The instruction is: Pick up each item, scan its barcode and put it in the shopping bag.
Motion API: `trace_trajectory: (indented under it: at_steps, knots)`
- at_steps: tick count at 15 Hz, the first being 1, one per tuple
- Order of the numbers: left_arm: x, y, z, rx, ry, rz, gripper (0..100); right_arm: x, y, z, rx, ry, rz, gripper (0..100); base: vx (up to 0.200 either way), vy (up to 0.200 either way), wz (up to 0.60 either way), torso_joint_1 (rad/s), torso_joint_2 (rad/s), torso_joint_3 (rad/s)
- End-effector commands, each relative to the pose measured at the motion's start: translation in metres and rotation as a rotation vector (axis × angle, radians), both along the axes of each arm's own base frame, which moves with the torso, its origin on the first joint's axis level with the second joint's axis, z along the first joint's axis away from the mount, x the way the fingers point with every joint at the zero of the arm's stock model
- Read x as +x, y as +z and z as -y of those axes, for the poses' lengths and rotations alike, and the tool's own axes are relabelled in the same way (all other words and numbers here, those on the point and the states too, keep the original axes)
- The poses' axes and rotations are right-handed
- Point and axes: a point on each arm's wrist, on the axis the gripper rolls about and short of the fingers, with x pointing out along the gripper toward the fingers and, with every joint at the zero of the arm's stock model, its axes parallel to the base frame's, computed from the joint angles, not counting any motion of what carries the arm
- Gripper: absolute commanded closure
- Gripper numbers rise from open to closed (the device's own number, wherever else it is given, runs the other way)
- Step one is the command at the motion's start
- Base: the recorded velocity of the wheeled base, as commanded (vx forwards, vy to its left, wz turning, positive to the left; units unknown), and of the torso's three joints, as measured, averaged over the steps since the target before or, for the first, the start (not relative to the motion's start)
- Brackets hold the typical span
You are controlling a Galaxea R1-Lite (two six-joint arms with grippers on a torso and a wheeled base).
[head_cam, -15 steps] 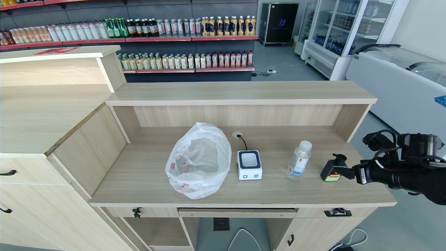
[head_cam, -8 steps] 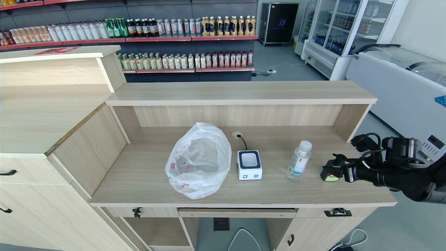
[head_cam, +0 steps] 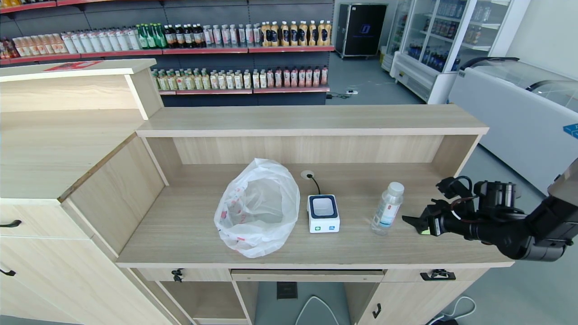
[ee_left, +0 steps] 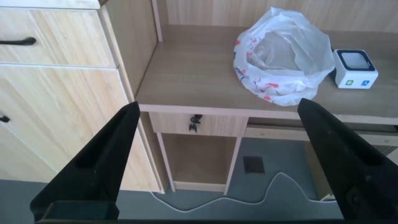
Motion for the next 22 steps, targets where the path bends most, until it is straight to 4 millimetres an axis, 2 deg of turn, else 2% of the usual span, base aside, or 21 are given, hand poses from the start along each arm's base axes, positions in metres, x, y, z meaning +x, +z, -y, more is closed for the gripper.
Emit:
trace_trajectory:
  at_steps: [1,8,14,22]
  knots:
    - [0.0,0.0,0.0,0.0,0.0,0.0,0,0.009,-0.006,-0.005,0.006,0.026,0.005,0,0.0,0.0,0.0,0.0,0.0,0.0]
    - [0.0,0.0,0.0,0.0,0.002,0.0,0,0.027,-0.013,-0.018,0.048,0.139,0.051,0,0.0,0.0,0.0,0.0,0.0,0.0]
    - [0.0,0.0,0.0,0.0,0.0,0.0,0,0.039,-0.03,-0.025,0.054,0.176,0.069,0,0.0,0.0,0.0,0.0,0.0,0.0]
    - [0.0,0.0,0.0,0.0,-0.001,0.0,0,0.055,-0.041,-0.035,0.058,0.218,0.104,0,0.0,0.0,0.0,0.0,0.0,0.0]
